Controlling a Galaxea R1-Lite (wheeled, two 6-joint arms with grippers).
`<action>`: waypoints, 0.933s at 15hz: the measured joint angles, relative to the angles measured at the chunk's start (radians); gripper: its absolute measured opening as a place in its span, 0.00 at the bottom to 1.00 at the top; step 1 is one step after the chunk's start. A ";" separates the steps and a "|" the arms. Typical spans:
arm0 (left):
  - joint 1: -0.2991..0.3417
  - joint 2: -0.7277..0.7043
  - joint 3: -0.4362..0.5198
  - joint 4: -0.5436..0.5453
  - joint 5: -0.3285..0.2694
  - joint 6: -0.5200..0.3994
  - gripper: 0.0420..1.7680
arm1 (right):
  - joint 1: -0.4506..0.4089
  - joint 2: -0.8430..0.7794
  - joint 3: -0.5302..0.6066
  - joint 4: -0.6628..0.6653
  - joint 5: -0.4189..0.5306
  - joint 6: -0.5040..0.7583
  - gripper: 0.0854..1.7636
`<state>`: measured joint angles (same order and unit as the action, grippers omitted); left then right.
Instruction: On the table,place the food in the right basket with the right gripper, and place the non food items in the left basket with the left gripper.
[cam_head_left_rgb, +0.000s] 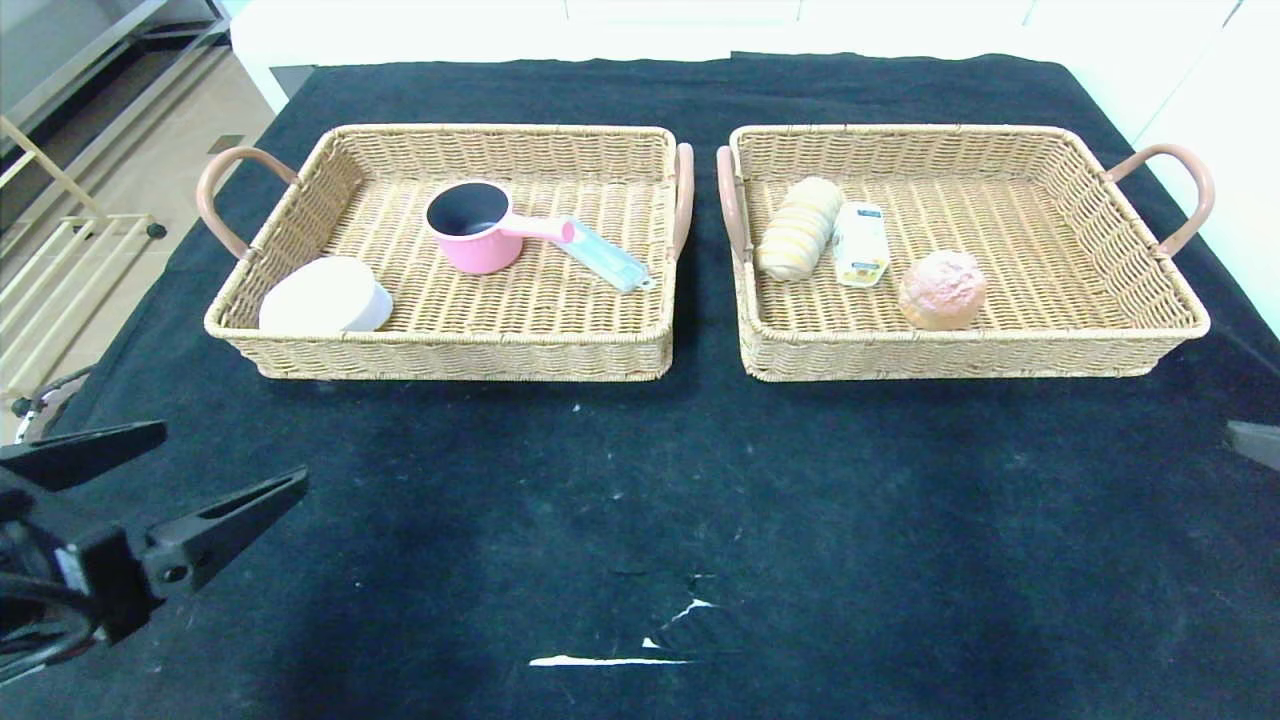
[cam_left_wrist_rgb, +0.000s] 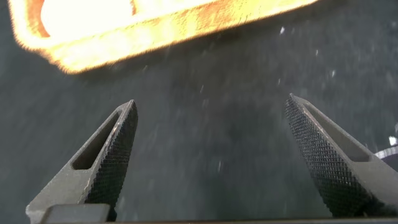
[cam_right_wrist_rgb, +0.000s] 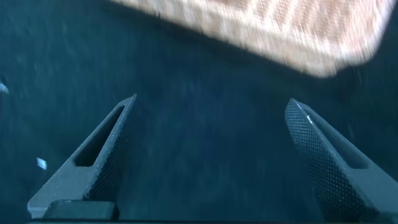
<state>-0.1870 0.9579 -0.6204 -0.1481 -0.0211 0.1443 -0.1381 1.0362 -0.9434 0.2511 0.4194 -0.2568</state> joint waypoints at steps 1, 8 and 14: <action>0.005 -0.044 0.000 0.041 0.001 -0.001 0.97 | -0.044 -0.051 0.045 0.004 0.021 -0.006 0.96; 0.075 -0.376 -0.020 0.359 -0.011 0.010 0.97 | -0.060 -0.361 0.189 0.256 0.060 -0.138 0.96; 0.182 -0.583 -0.067 0.526 -0.100 0.012 0.97 | 0.097 -0.628 0.251 0.413 0.020 -0.135 0.96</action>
<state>-0.0047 0.3751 -0.6879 0.3777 -0.1215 0.1566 -0.0413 0.4079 -0.6926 0.6643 0.4391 -0.3919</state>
